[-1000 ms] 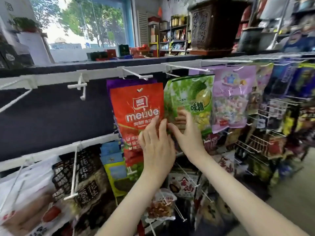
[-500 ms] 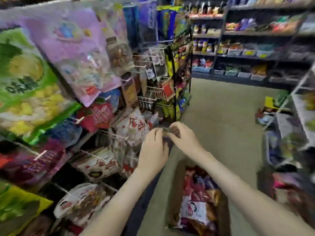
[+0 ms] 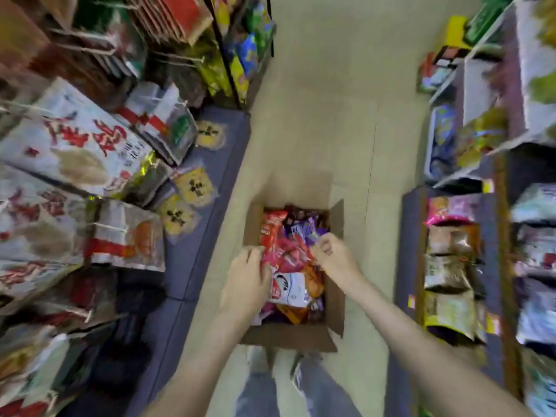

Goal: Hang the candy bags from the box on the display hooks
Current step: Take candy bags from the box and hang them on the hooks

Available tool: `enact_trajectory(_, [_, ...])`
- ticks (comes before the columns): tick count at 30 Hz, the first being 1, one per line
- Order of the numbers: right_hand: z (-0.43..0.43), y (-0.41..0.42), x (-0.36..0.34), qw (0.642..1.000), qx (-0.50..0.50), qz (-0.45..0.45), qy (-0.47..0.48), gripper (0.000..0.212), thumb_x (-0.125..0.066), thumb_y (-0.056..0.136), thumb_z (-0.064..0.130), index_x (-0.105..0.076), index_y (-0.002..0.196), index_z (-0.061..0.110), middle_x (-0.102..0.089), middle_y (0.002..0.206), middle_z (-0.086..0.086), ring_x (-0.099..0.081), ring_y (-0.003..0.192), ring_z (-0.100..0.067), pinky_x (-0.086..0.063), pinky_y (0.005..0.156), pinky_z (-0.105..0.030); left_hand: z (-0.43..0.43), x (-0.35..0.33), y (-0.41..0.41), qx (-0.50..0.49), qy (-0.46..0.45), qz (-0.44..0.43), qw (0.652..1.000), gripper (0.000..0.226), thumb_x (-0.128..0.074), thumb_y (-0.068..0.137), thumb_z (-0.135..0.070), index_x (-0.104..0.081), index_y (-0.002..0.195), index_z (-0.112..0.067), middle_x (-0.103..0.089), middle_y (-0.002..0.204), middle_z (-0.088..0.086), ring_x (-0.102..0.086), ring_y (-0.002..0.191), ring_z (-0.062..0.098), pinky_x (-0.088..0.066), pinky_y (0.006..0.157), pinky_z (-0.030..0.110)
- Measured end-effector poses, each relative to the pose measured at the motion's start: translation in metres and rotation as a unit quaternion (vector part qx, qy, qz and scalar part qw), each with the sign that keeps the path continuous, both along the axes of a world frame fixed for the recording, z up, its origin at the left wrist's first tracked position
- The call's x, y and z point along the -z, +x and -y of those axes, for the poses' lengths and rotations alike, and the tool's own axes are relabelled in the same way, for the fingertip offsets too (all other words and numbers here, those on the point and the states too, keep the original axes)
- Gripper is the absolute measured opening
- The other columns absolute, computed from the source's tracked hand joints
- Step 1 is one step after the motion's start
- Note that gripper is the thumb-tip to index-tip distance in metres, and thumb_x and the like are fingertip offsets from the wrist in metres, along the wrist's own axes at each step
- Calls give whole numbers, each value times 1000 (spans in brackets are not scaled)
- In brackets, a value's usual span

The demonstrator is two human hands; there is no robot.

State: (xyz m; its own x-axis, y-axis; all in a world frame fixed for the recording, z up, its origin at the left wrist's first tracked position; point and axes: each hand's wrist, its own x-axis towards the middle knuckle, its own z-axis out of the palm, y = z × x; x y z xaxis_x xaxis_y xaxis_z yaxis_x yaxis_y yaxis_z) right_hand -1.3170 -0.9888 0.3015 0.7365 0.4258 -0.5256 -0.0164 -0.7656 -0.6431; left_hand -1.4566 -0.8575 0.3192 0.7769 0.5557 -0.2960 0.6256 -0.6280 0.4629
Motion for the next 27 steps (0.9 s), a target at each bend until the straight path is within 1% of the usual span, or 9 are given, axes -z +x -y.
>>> enact_trajectory(2, [-1, -5, 64, 999, 9, -29, -23, 5, -58, 90, 14, -54, 92, 15, -53, 74, 7, -52, 74, -15, -38, 59, -12, 0, 70, -4, 1, -25, -34, 999, 33, -50, 87, -14, -61, 116, -3, -61, 117, 18, -60, 101, 38, -48, 83, 41])
enact_trajectory(5, [-9, -19, 161, 995, 15, -78, -54, 6, -56, 90, 13, -51, 93, 15, -54, 80, -1, -51, 73, -18, -37, 53, -15, -1, 172, -9, 23, -42, -92, 995, 26, -56, 83, -11, -67, 106, -4, -66, 105, 18, -65, 80, 39, -53, 67, 41])
enact_trajectory(8, [-30, -34, 248, 992, 36, -100, -62, 14, -58, 90, 16, -54, 101, 9, -58, 90, -7, -55, 79, -21, -44, 68, -32, -7, 259, 4, 78, -31, -95, 992, 30, -49, 92, -16, -62, 118, -9, -64, 118, 12, -62, 101, 32, -51, 86, 41])
enact_trajectory(12, [-68, -44, 331, 990, 71, -114, -43, 4, -53, 90, 12, -53, 92, 15, -58, 86, 2, -55, 77, -15, -42, 67, -28, -19, 344, 21, 136, 41, -103, 984, 36, -41, 97, -31, -58, 121, -10, -63, 118, 12, -57, 113, 27, -41, 103, 47])
enact_trajectory(14, [-86, -45, 365, 989, 96, -106, -39, 10, -51, 86, 13, -56, 95, 14, -64, 91, 0, -60, 81, -20, -48, 68, -33, -29, 363, 22, 141, 117, -176, 967, 53, -28, 99, -42, -50, 134, -9, -53, 136, 15, -43, 132, 28, -18, 115, 51])
enact_trajectory(17, [-110, -43, 399, 986, 115, -106, -53, 11, -49, 88, 11, -58, 96, 8, -61, 90, -4, -57, 81, -23, -39, 63, -28, -54, 381, 4, 75, 195, -238, 949, 62, -15, 100, -49, -38, 144, -12, -32, 153, 13, -14, 147, 24, 17, 111, 47])
enact_trajectory(20, [-131, -39, 422, 980, 119, -149, -61, 12, -50, 94, 17, -56, 100, 9, -56, 91, -3, -54, 79, -19, -37, 61, -26, -85, 388, -20, 13, 208, -246, 947, 64, -22, 94, -49, -52, 134, -9, -41, 147, 16, -24, 144, 27, 10, 110, 54])
enact_trajectory(24, [-159, -33, 454, 960, 197, -194, -42, 31, -57, 92, 29, -59, 115, 9, -65, 106, -6, -63, 93, -24, -51, 79, -36, -116, 397, -34, -5, 145, -283, 948, 77, -5, 90, -56, -26, 149, -12, -14, 159, 12, 0, 148, 24, 18, 108, 57])
enact_trajectory(27, [-173, -32, 463, 948, 258, -183, -37, 20, -49, 95, 20, -62, 106, 10, -66, 104, -10, -64, 87, -26, -54, 78, -38, -127, 402, -37, -20, 107, -291, 950, 65, -25, 98, -49, -14, 151, -14, -1, 160, 9, 8, 147, 22, 14, 109, 61])
